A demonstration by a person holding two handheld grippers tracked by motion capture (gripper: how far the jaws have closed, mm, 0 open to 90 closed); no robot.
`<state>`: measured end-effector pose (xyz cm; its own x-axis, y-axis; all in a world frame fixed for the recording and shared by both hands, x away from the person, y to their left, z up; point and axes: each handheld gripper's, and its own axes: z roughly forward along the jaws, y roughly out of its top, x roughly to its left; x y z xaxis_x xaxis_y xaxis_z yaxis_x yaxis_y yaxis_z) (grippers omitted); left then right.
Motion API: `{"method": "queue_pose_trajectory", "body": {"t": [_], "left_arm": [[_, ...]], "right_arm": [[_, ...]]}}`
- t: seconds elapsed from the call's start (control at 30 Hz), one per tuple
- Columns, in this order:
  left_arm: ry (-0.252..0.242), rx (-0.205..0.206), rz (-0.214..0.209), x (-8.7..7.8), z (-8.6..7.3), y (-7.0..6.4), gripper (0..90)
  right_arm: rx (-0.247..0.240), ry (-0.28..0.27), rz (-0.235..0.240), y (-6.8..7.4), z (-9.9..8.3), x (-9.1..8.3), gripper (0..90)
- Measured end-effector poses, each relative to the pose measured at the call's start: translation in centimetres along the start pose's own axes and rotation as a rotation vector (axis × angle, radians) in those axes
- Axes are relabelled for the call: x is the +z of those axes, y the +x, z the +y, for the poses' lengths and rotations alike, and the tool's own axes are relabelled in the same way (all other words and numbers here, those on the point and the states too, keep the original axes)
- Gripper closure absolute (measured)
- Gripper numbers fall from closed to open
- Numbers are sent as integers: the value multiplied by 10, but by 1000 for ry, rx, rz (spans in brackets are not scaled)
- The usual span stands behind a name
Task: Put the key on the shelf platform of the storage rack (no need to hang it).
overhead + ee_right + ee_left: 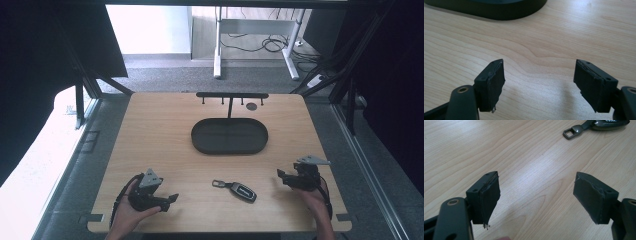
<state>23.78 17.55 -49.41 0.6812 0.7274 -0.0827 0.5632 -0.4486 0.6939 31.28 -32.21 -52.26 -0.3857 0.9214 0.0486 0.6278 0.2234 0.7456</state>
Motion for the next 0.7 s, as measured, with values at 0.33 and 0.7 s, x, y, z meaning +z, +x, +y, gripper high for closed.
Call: {"method": "queue_pose_trajectory", "body": {"t": [0.33, 0.7], "left_arm": [[8, 2, -3, 3, 3, 0, 218], [2, -3, 3, 0, 4, 2, 219]], "right_arm": [[7, -4, -1, -2, 0, -7, 251], [-102, 19, 53, 16, 6, -16, 249]]}}
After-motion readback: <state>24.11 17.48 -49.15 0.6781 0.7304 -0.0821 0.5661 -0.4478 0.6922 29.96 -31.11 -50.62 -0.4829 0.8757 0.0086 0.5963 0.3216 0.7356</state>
